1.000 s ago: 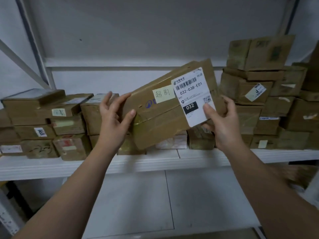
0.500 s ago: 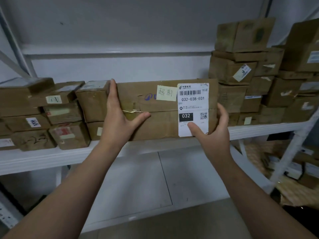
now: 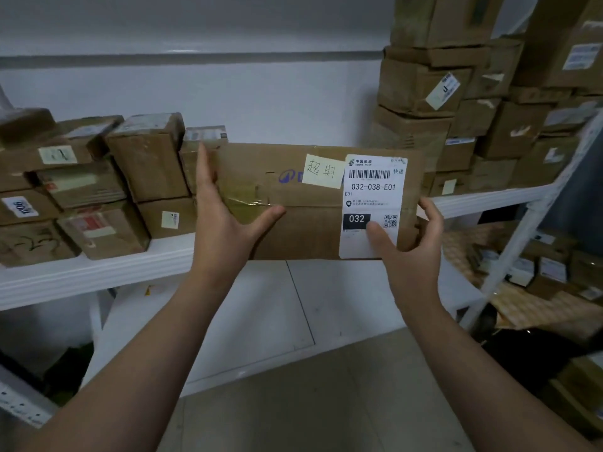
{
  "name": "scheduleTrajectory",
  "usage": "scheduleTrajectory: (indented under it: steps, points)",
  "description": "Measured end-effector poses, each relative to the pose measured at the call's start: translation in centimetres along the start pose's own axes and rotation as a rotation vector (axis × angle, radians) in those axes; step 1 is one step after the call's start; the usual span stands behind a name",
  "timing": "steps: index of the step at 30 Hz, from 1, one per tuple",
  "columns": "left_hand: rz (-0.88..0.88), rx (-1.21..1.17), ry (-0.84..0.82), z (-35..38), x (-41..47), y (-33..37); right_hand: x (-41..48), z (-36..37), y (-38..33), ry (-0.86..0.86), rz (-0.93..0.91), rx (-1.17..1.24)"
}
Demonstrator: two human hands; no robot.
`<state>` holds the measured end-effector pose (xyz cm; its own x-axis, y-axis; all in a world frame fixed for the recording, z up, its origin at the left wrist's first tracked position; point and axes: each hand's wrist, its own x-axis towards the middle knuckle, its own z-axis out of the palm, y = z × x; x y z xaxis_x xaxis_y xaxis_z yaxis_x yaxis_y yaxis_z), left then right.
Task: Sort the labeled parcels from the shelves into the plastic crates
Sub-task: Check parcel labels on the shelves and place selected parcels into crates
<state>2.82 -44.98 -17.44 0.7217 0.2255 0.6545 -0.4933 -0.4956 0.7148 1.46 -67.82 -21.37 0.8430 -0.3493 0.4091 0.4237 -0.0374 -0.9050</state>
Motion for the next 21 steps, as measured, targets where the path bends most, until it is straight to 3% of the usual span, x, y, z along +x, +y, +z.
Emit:
scheduleTrajectory:
  steps: [3,10,21]
  points:
    - [-0.047,0.065,-0.02,2.0,-1.7,-0.1,-1.0,-1.9,1.3,0.089,0.051,0.006]
    - [-0.121,0.042,-0.235,9.8,-6.6,1.1,-3.6,-10.4,4.2,0.229,0.151,-0.077]
    - [-0.192,-0.132,-0.667,28.6,-21.3,10.3,-11.9,-34.9,5.5,0.543,0.341,-0.226]
